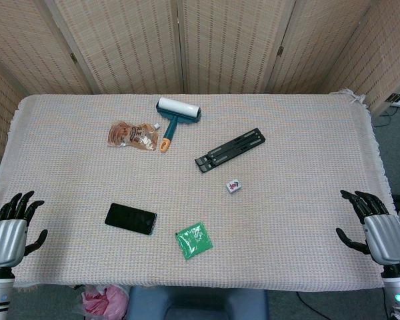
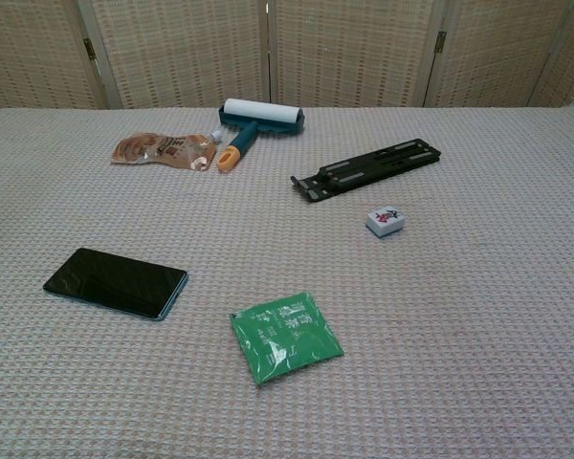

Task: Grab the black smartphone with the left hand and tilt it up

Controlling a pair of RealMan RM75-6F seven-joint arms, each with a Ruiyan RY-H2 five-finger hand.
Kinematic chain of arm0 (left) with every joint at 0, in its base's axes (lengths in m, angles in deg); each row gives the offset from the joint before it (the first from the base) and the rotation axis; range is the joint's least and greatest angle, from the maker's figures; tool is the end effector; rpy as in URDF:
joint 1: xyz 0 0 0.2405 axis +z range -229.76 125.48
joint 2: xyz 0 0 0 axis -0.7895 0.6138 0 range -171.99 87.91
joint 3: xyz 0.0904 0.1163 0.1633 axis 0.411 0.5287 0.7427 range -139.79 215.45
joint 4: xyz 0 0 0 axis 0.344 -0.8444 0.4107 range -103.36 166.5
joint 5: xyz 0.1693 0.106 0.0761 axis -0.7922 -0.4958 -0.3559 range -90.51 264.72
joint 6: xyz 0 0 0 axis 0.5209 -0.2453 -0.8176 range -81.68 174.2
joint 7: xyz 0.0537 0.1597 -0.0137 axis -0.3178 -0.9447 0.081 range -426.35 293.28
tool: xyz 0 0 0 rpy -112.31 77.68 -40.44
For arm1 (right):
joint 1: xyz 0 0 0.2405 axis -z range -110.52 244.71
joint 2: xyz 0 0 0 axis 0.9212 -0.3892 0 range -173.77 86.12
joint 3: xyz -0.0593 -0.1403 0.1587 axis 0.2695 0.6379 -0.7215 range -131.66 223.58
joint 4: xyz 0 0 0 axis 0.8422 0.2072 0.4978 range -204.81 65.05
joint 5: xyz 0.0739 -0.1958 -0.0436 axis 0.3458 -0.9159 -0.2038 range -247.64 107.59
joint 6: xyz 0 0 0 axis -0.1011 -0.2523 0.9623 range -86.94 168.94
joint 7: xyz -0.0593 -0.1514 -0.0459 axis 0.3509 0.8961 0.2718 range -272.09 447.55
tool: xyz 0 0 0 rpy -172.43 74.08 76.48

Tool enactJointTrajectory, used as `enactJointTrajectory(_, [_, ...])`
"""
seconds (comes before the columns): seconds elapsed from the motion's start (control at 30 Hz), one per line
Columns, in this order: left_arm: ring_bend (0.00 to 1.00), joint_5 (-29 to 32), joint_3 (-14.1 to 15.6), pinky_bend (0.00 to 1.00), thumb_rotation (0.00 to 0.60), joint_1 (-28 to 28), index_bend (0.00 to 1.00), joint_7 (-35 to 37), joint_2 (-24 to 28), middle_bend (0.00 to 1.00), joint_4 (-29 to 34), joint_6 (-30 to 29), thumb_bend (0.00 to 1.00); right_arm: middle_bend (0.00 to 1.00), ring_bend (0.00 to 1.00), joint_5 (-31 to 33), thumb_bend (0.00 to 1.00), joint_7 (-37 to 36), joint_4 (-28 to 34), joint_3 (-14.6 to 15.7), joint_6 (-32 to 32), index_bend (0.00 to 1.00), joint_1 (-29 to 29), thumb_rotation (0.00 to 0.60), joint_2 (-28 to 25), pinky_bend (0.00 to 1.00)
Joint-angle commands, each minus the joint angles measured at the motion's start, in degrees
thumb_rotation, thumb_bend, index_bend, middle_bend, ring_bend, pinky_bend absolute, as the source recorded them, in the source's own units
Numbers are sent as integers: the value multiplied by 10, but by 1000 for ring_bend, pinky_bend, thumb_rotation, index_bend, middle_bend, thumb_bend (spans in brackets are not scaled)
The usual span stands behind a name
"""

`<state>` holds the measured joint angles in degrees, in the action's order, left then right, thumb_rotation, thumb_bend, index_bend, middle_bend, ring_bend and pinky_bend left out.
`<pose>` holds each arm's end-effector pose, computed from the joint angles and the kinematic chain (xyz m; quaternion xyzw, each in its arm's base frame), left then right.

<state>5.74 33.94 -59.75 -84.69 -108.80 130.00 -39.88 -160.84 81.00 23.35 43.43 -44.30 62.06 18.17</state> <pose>-0.2528 0.2172 0.1270 -0.6078 -0.3364 -0.3463 0.6305 -0.2671 -0.2024 0.1429 0.6021 -0.3977 0.4304 0.5422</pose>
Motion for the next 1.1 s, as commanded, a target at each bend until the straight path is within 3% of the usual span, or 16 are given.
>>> enactJointTrajectory(0.03, [102, -4, 1, 195, 600, 0, 252, 1, -2, 134, -2, 0, 319, 241, 155, 1, 212, 1, 0, 0, 2, 149, -1, 600, 0, 163])
enactJointTrajectory(0.33, [101, -36, 1, 195, 600, -16, 251, 14, -6, 134, -11, 12, 319, 241, 156, 2, 213, -1, -3, 1, -7, 149, 4, 600, -2, 163])
enactJointTrajectory(0.53, [129, -89, 1, 195, 600, -58, 263, 28, -19, 148, -37, 46, 297, 241, 156, 0, 213, 1, -2, 2, -10, 149, 5, 600, -3, 163])
enactJointTrajectory(0.87, [148, -133, 13, 195, 600, -144, 280, 19, -70, 173, -98, 159, 297, 241, 156, 4, 212, 2, -4, 4, -7, 149, 5, 600, 2, 163])
enactJointTrajectory(1.1, [148, -112, 15, 195, 600, -179, 261, -8, -114, 173, -131, 223, 284, 241, 156, 4, 212, -1, -6, 4, -8, 149, 6, 600, 2, 163])
